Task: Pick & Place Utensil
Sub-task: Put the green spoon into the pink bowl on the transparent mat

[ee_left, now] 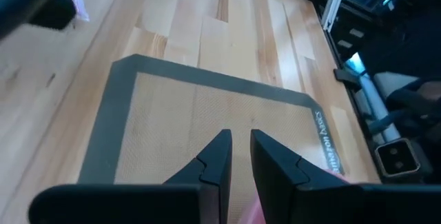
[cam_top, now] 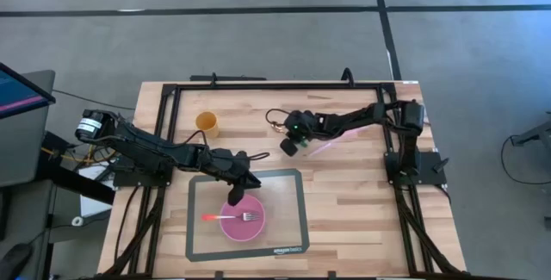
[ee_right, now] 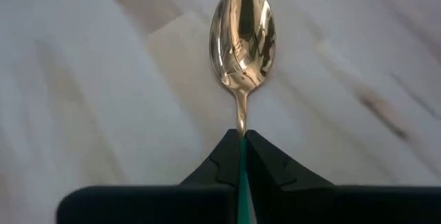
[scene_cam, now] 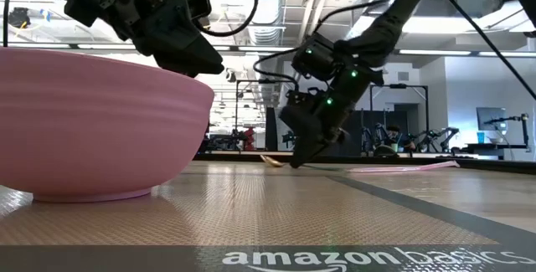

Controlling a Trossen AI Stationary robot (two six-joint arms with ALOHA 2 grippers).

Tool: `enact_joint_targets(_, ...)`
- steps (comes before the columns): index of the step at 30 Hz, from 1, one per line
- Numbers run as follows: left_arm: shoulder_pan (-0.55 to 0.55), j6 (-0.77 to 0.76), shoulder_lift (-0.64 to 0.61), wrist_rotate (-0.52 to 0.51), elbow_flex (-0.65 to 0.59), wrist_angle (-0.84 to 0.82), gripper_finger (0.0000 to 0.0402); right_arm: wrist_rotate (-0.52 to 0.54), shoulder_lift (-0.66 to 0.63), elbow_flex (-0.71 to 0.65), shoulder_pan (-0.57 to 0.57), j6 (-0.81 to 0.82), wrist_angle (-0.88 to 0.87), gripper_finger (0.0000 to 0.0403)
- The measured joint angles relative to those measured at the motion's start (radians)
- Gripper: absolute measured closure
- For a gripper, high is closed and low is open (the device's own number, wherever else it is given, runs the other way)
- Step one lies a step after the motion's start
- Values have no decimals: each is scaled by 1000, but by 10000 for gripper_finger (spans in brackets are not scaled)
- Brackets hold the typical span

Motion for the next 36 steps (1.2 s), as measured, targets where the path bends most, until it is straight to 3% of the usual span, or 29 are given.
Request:
enact_joint_targets(19,0,58,0,0,0,0,346,1,1,193,151,-73,-358,400)
enact_joint_targets(28,0,58,0,0,0,-1,346,69,-3,235,194,-70,-644,401)
enact_joint_targets(36,0,58,0,0,0,-1,346,95,-124,236,205,-44,-713,398)
